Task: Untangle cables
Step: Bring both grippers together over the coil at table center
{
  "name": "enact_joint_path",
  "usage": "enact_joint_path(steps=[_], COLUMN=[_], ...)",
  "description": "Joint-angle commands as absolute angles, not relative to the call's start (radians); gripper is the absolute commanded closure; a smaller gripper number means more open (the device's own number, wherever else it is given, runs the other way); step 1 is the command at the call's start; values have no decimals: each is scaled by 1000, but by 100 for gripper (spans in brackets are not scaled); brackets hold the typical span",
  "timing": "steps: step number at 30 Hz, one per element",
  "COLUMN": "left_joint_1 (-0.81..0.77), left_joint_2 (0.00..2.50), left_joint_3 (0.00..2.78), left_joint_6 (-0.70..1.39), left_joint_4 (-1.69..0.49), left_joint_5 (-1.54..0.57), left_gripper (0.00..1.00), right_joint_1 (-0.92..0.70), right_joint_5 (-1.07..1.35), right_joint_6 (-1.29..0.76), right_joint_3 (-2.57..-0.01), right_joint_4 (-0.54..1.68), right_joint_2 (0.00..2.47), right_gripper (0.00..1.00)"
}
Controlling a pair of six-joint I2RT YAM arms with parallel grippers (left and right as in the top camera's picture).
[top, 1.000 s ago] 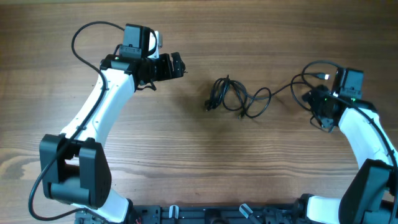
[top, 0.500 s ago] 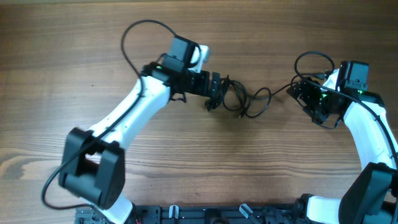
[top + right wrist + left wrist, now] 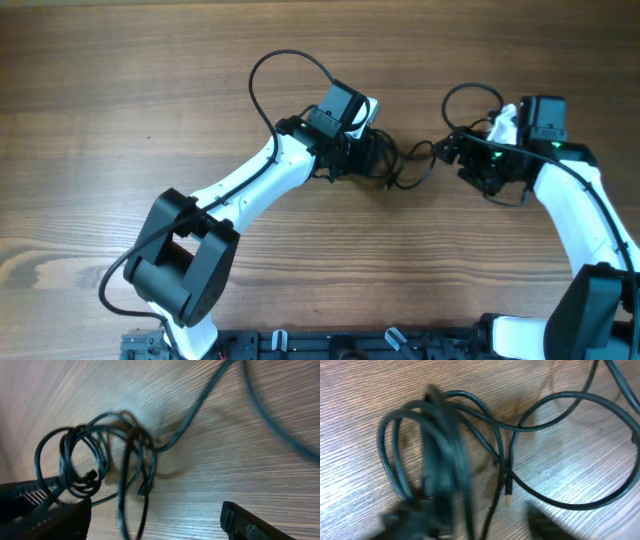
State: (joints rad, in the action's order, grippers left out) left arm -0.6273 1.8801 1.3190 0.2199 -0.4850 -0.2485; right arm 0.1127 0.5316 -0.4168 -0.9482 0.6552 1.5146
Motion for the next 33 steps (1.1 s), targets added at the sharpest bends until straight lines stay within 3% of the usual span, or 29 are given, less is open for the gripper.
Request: enact_joint_path(steps=[1, 4, 6, 8, 9, 10, 16, 21, 25, 33], left_joint_1=[-624, -624, -624, -624, -624, -624, -624, -624, -624, -624], left_joint_2=[1899, 1900, 1900, 1901, 1900, 1900, 1900, 1891, 1869, 1839], left_joint_3=[1309, 1309, 1309, 1309, 1309, 1309, 1309, 1312, 1314, 1314], left_joint_6=[218, 218, 218, 218, 218, 218, 177, -71, -200, -232], left_joint_4=[-487, -502, -508, -509, -509, -509, -517, -568, -608, -603], left_joint_5=[-178, -115, -71, -51, -51, -52, -129, -404, -614, -687], left_gripper=[68, 71, 88, 92, 81, 60, 26, 18, 20, 18], right_joint_1=[42, -2, -33, -59, -77, -92, -164, -190, -191, -191], right_joint_5=[559, 559, 559, 559, 559, 559, 562, 562, 557, 604], right_joint_6=[-399, -423, -432, -453, -470, -479, -550, -616, -658, -736], right_joint_3=[-955, -955, -955, -955, -955, -955, -955, -955, -955, -955], right_joint_4=[656, 652, 644, 636, 623, 611, 514, 426, 382, 305], right_joint_2=[1500, 1500, 1500, 1500, 1500, 1500, 1500, 1500, 1500, 1573], right_gripper=[15, 15, 15, 15, 15, 15, 15, 15, 15, 15])
